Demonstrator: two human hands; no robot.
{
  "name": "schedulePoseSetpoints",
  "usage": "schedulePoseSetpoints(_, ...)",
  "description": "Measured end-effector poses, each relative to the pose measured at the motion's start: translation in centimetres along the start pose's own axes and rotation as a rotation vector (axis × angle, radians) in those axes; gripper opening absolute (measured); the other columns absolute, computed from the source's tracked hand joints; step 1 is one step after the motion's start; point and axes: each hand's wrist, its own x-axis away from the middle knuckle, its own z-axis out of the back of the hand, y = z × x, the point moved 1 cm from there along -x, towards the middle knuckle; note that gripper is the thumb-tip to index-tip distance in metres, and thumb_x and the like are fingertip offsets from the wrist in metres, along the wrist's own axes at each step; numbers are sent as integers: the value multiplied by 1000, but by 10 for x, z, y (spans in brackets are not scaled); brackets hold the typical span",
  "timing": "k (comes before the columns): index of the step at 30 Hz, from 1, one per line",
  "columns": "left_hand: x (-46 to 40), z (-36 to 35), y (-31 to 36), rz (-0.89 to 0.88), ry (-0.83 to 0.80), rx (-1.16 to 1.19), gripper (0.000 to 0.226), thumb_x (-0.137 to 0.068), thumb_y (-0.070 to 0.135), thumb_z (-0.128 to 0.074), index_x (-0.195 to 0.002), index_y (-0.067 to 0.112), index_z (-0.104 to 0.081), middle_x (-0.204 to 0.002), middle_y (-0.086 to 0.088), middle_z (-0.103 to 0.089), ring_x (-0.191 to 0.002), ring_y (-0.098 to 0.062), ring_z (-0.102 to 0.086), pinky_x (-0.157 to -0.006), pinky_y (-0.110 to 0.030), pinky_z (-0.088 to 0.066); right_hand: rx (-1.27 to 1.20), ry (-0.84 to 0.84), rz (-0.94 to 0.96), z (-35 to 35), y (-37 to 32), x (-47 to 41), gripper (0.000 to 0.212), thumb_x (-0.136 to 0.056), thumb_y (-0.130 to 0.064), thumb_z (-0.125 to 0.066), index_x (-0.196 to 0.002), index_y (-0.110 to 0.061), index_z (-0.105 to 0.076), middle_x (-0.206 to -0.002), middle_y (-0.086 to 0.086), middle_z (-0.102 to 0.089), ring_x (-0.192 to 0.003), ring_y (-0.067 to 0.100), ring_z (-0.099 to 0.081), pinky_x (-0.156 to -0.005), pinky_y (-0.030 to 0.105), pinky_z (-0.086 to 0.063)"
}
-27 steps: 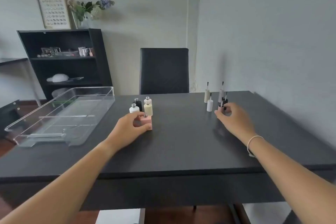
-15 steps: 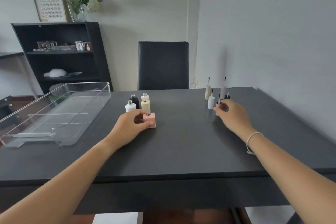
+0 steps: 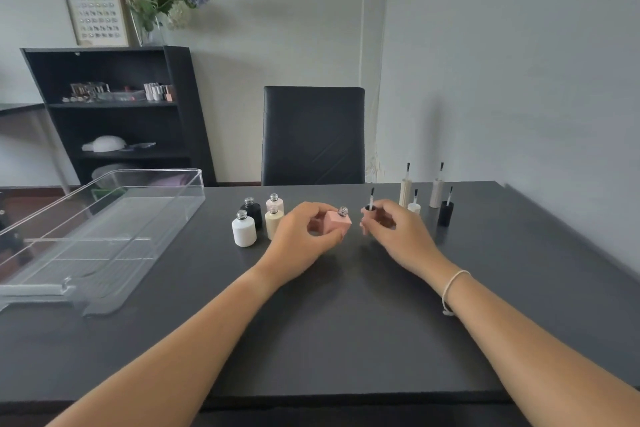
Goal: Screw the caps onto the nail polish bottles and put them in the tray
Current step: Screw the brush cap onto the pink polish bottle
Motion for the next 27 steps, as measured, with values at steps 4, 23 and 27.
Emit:
schedulePoseSetpoints(4,3,0,3,-47,-4,7,29,-78,15,-70,-86,39,-55,-97,8,-61,-92,-12,-60,-79,-12,-46,-57,1,79,18,-15,7,22,-93,-29,-48,-105,-20,-65,-74,-11,-61,-70,5,-53,-64,7,-40)
schedulePoseSetpoints(23,2,5,-6,-58,102,163,31,-74,12,-75,-91,32,-59,-92,14,-63,-79,-2,-60,-71,-13,-49,-320,62,204,29,-19,5,3,-77,-18,-58,-79,-17,-60,-59,-15,-65,-55,-4,-54,-56,5,-38)
schedulePoseSetpoints(27,2,5,-7,-53,102,155,30,-74,13,-74,-91,32,-59,-93,14,-64,-81,-7,-61,-73,-15,-50,-303,49,213,30,-17,6,12,-85,-5,-57,-80,-15,-60,-61,-16,-66,-57,-6,-55,-56,4,-38)
